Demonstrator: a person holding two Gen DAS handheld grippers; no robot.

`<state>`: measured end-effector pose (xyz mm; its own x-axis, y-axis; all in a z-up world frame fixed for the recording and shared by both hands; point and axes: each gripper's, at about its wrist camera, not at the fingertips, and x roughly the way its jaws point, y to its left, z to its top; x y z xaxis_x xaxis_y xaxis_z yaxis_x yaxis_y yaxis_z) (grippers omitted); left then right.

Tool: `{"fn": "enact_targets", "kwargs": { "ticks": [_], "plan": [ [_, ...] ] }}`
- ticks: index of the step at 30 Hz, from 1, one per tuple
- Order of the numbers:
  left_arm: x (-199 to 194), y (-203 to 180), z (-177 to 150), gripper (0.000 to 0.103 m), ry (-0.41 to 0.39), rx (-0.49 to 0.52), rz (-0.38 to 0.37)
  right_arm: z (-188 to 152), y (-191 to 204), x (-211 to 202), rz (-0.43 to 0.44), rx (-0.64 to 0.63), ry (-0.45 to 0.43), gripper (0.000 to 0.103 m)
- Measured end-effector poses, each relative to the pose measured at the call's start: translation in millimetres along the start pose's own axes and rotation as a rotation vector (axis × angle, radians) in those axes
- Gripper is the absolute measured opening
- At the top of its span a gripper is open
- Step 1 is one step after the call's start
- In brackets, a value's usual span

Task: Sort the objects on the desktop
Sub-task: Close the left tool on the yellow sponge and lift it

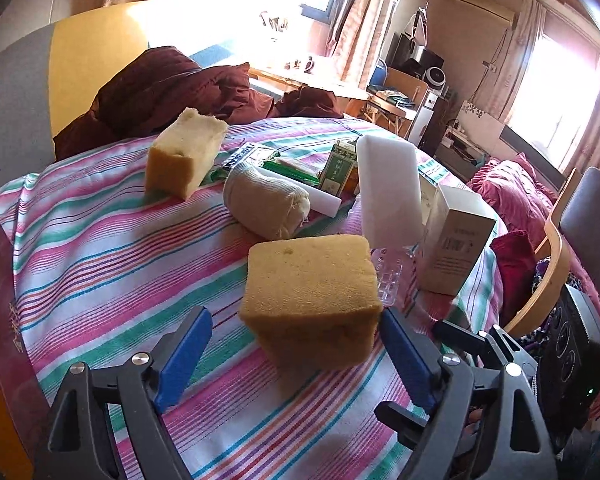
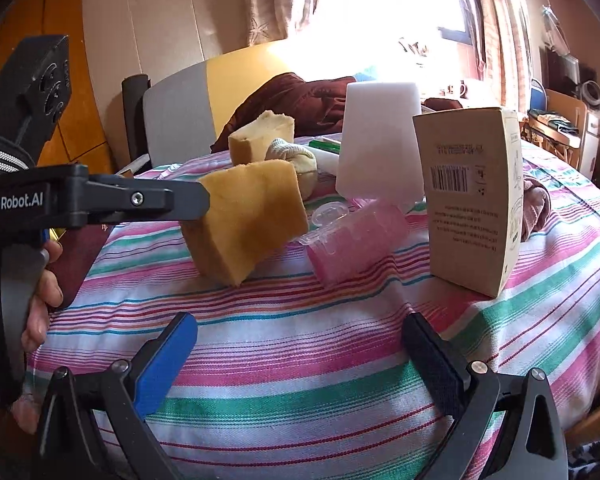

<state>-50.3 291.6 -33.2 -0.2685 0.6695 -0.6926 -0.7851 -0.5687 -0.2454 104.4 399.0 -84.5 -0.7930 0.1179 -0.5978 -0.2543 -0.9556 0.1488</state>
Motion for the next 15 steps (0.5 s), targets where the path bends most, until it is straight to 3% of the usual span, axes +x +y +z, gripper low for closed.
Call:
{"fn": "enact_targets", "kwargs": {
  "ticks": [7, 10, 12, 15],
  "plan": [
    [26, 0, 2, 0.092, 0.038, -0.02, -0.053, -1, 2, 4, -0.001, -0.008, -0.023, 0.103],
    [33, 0, 2, 0.089, 0.041, -0.036, -0.056, -5, 1, 5, 0.008, -0.014, -0.034, 0.103],
    [35, 1, 1, 0.076, 0.05, -0.046, -0.065, -7, 0, 4, 0.019, -0.009, -0.048, 0.103],
    [31, 3, -3, 0.073, 0.035, -0.06, -0.066, -11, -6, 1, 0.053, 0.017, -0.091, 0.103]
  ]
}}
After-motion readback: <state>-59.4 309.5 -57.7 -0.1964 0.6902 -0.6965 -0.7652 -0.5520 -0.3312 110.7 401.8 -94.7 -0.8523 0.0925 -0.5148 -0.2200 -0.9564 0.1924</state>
